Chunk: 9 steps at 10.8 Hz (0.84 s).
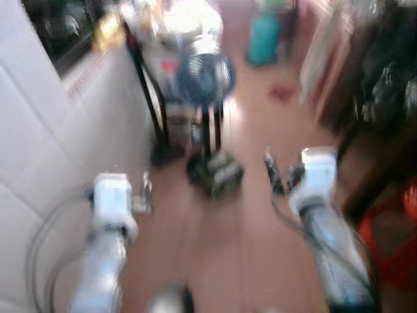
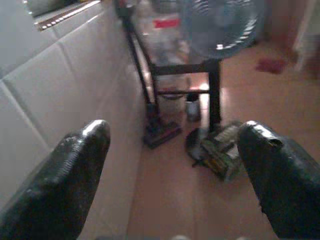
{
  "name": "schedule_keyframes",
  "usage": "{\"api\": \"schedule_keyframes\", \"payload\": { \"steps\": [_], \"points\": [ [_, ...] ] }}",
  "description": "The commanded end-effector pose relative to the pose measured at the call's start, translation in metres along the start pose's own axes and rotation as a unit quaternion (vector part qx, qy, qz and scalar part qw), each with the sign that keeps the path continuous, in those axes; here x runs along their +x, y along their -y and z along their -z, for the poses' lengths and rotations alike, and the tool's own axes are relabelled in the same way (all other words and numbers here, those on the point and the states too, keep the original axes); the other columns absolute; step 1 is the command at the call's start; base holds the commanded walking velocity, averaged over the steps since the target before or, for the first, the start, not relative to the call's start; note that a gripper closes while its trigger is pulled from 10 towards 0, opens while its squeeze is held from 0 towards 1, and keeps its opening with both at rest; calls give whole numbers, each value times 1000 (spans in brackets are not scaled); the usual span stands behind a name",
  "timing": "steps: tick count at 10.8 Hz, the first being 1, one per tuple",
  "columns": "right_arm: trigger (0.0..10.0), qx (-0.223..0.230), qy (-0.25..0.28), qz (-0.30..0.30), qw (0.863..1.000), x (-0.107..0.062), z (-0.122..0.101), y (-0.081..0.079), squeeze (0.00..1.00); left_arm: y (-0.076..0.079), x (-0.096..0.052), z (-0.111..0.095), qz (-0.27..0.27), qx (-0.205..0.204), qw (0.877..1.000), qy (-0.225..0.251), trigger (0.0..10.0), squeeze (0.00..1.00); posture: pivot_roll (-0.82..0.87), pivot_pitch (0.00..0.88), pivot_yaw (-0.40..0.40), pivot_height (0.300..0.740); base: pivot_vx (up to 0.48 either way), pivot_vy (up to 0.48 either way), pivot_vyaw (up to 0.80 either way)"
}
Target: Setting the table
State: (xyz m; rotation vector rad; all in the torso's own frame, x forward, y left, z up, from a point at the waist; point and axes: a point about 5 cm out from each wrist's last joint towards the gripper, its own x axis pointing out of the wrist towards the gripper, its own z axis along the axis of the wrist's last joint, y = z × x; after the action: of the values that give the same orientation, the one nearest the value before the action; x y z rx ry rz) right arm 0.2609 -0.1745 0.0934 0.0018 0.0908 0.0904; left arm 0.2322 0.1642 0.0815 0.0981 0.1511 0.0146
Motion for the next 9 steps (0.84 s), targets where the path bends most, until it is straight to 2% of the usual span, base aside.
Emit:
{"api": "schedule_keyframes", "payload": {
  "steps": [1, 3, 5, 6, 7, 9],
  "points": [
    [10000, 0, 21, -12, 1000, 6, -11, -7, 0, -6, 3, -7, -6, 8, 1000, 14, 10000, 0, -22, 0, 65, 740, -371, 262, 0],
    [10000, -3, 24, -14, 1000, 7, -14, -7, 0, -3, 3, -8, 0, 8, 1000, 15, 10000, 0, -23, 0, 58, 740, -343, 281, 0],
    [10000, -4, 22, -11, 1000, 6, -15, -5, 0, -1, 1, -7, 0, 6, 1000, 12, 10000, 0, -20, 0, 48, 740, -315, 287, -800],
    [10000, -3, 21, -12, 1000, 5, -15, -7, 0, -1, 1, -8, 4, 6, 1000, 15, 10000, 0, -17, 0, 43, 740, -262, 0, 0],
    [10000, -3, 19, -11, 1000, 4, -14, -8, 0, 0, 0, -10, 12, 5, 1000, 24, 10000, 0, -15, 0, 42, 740, 0, 0, 0],
    [10000, -6, 22, -9, 1000, 6, -16, -8, 0, 0, 1, -13, 14, 3, 999, 32, 10000, 0, -18, 0, 51, 740, 0, 0, -800]
  ]
}}
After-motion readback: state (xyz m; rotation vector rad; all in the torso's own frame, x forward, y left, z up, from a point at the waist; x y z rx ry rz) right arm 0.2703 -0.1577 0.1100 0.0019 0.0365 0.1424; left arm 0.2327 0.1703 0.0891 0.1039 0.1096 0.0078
